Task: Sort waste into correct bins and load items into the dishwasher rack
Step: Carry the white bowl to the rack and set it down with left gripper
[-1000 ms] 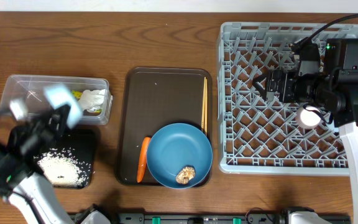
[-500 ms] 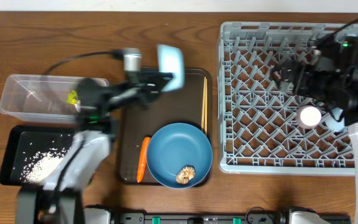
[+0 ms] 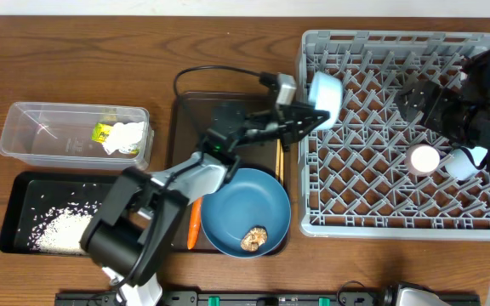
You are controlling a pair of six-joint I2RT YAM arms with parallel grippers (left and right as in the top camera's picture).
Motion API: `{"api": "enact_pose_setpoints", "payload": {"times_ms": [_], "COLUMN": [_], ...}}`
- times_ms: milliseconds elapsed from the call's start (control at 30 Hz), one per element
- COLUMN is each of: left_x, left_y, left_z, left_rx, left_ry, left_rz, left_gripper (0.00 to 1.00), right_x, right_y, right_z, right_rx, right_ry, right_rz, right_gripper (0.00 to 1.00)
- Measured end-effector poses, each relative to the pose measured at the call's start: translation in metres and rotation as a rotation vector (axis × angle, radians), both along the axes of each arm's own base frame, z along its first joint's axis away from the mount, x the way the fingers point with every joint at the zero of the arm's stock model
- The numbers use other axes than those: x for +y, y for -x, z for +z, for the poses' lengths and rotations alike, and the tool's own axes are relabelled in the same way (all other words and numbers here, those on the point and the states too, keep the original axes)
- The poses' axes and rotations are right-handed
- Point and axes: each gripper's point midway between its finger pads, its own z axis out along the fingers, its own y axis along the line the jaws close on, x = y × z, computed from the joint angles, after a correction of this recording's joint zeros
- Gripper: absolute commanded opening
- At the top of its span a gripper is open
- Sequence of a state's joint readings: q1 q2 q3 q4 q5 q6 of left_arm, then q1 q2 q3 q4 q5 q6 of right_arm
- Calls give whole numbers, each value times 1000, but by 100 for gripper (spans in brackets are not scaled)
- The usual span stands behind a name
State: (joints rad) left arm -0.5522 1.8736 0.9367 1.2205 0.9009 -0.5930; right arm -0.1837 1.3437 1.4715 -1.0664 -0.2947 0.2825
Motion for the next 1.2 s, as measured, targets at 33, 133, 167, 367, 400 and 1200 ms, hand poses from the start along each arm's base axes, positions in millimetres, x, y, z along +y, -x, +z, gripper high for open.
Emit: {"api": "enact_pose_setpoints", "payload": {"times_ms": [33, 133, 167, 367, 400, 1200], "left_x": [-4, -14, -15, -38, -43, -62], "left_y": [-3, -14, -16, -25, -24, -17], "left_z": [1, -2, -4, -29, -33, -47], "left_rx": [-13, -27, -28, 6, 12, 120], "left_ry": [3, 9, 8, -9, -12, 21], "left_rz": [10, 55, 66, 95, 92, 80], "left_gripper": [6, 6, 6, 6, 6, 6], "right_x": [0, -1, -1, -6, -7, -9], "right_y": [1, 5, 6, 10, 10, 15], "right_z": [-1, -4, -5, -9, -9, -13], "right_rx": [5, 26, 32, 56, 57, 86], "right_ry": [-1, 2, 5, 29, 30, 40], "right_rz": [0, -7, -10, -30, -32, -41], "right_gripper": [99, 99, 99, 99, 99, 99]}}
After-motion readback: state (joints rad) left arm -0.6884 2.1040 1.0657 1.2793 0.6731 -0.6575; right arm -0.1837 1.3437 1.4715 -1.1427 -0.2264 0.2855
